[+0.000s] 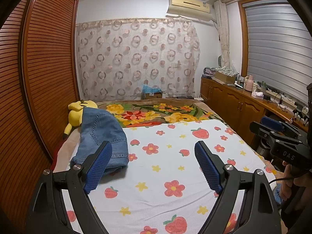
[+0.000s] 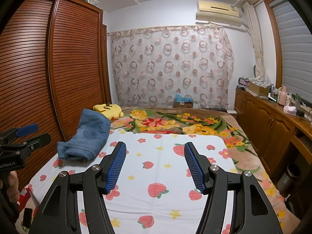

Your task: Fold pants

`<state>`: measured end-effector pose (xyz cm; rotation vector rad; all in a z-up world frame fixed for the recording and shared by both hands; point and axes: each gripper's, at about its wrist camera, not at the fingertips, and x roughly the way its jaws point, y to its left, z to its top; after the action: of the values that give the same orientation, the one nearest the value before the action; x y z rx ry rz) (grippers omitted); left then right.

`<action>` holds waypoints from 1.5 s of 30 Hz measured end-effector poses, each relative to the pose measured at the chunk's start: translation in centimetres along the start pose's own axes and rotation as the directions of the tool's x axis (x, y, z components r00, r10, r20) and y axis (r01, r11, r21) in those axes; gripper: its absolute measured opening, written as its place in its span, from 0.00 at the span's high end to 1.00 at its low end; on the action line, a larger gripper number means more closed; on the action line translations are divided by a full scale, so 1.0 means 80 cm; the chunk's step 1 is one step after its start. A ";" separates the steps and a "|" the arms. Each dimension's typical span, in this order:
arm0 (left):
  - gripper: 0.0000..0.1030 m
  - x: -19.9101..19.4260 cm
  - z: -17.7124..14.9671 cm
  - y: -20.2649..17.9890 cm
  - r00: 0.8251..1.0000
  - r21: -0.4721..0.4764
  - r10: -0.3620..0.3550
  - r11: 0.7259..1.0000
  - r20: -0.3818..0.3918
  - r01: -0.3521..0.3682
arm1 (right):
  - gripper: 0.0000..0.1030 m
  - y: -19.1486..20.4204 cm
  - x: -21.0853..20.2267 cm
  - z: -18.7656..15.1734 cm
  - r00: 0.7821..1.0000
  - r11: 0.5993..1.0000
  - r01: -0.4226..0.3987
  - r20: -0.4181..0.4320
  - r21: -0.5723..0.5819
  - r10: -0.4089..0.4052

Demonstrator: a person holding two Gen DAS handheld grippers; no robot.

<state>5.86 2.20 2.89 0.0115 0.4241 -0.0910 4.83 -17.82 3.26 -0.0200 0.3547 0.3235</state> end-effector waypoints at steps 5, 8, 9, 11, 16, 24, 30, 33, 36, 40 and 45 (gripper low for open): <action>0.16 -0.004 0.000 -0.003 1.000 0.001 -0.004 1.000 0.003 0.004 | 0.38 -0.001 -0.001 0.000 1.000 1.000 0.000 0.000 -0.001 0.000; 0.16 -0.007 0.000 -0.005 1.000 0.000 -0.004 1.000 0.004 0.004 | 0.38 -0.001 -0.002 0.002 1.000 1.000 -0.001 0.000 0.000 0.001; 0.16 -0.007 0.000 -0.005 1.000 0.000 -0.004 1.000 0.004 0.004 | 0.38 0.000 -0.002 0.002 1.000 1.000 0.001 0.001 0.000 -0.001; 0.16 -0.012 0.001 -0.008 1.000 0.000 -0.003 1.000 0.006 0.003 | 0.38 0.000 -0.002 0.001 1.000 1.000 0.000 0.000 0.000 0.000; 0.16 -0.010 0.001 -0.006 1.000 -0.001 -0.004 1.000 0.005 0.004 | 0.38 -0.001 -0.003 0.001 1.000 1.000 -0.001 0.000 0.000 0.001; 0.16 -0.010 0.000 -0.005 1.000 -0.002 -0.004 1.000 0.005 0.004 | 0.38 0.000 -0.003 0.002 1.000 1.000 0.000 -0.001 0.000 0.000; 0.16 -0.010 0.000 -0.006 1.000 -0.003 -0.005 1.000 0.006 0.005 | 0.38 0.000 -0.004 0.003 1.000 1.000 0.001 0.000 0.000 -0.001; 0.16 -0.010 0.000 -0.005 1.000 -0.002 -0.004 1.000 0.006 0.004 | 0.38 0.000 -0.004 0.003 1.000 1.000 0.001 0.000 0.000 -0.001; 0.16 -0.010 0.000 -0.005 1.000 -0.002 -0.004 1.000 0.006 0.004 | 0.38 0.000 -0.004 0.003 1.000 1.000 0.001 -0.001 -0.002 -0.001; 0.15 -0.011 0.000 -0.006 1.000 -0.002 -0.005 1.000 0.007 0.005 | 0.38 0.000 -0.004 0.003 1.000 1.000 0.001 0.000 -0.001 -0.001; 0.15 -0.010 0.000 -0.005 1.000 -0.004 -0.005 1.000 0.007 0.005 | 0.38 0.002 -0.006 0.004 1.000 1.000 0.002 0.001 -0.001 -0.002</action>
<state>5.10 1.90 3.19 0.0062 0.4177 -0.0953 4.48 -17.78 3.75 -0.0213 0.3538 0.3217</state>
